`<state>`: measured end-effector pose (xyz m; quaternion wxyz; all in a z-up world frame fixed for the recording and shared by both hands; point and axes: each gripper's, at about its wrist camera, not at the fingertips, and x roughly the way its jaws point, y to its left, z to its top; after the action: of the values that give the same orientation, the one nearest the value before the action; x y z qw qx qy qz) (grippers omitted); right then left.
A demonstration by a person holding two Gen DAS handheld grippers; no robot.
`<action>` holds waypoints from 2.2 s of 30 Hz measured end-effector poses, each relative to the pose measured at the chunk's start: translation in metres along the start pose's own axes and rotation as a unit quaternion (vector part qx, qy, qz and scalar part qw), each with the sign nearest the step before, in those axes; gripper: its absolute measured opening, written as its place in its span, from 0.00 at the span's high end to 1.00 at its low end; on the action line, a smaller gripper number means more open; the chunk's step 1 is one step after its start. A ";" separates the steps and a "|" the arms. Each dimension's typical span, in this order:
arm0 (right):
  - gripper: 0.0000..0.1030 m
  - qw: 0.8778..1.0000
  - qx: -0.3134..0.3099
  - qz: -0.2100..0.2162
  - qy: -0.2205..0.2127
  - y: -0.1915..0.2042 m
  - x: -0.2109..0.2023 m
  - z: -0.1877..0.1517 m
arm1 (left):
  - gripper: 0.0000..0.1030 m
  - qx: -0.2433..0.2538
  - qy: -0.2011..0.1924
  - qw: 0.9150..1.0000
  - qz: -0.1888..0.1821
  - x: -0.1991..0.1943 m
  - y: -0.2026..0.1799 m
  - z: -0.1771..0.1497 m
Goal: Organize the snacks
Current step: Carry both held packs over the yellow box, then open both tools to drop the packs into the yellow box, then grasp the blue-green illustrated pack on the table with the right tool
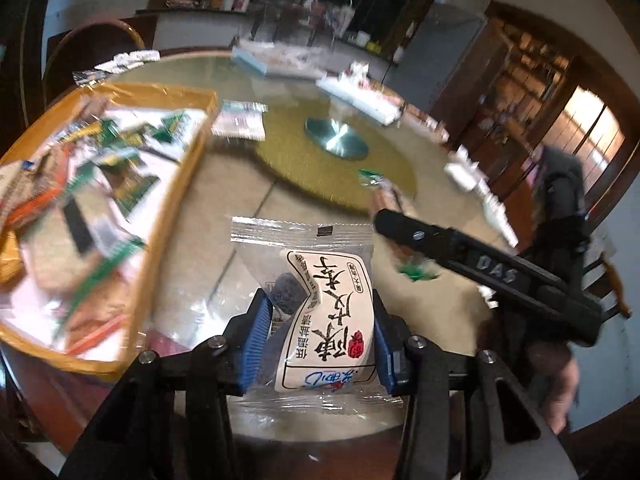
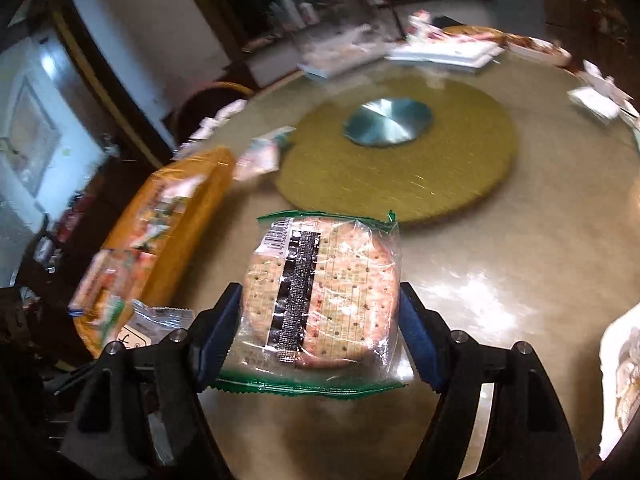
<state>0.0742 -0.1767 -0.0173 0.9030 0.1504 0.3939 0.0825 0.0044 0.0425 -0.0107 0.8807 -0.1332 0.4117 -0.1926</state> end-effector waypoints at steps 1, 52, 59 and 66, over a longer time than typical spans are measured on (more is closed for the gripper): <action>0.26 1.000 -0.007 0.010 -0.006 0.009 -0.002 0.006 | 0.56 -0.005 -0.010 1.000 -0.003 -0.008 0.002 0.003; 0.22 0.998 -0.004 0.012 0.057 0.054 0.152 0.148 | 0.21 -0.105 -0.090 0.982 0.125 -0.038 0.132 0.089; 0.28 0.995 -0.009 -0.030 0.098 0.049 0.199 0.150 | 0.21 -0.121 -0.088 0.983 0.110 -0.048 0.123 0.075; 0.66 0.993 -0.014 -0.047 0.106 0.056 0.218 0.153 | 0.21 -0.119 -0.087 0.982 0.118 -0.054 0.118 0.069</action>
<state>0.3323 -0.0974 -0.0493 0.8608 0.1093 0.4933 0.0606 0.0536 0.1773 0.0222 0.9075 -0.2035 0.3667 -0.0250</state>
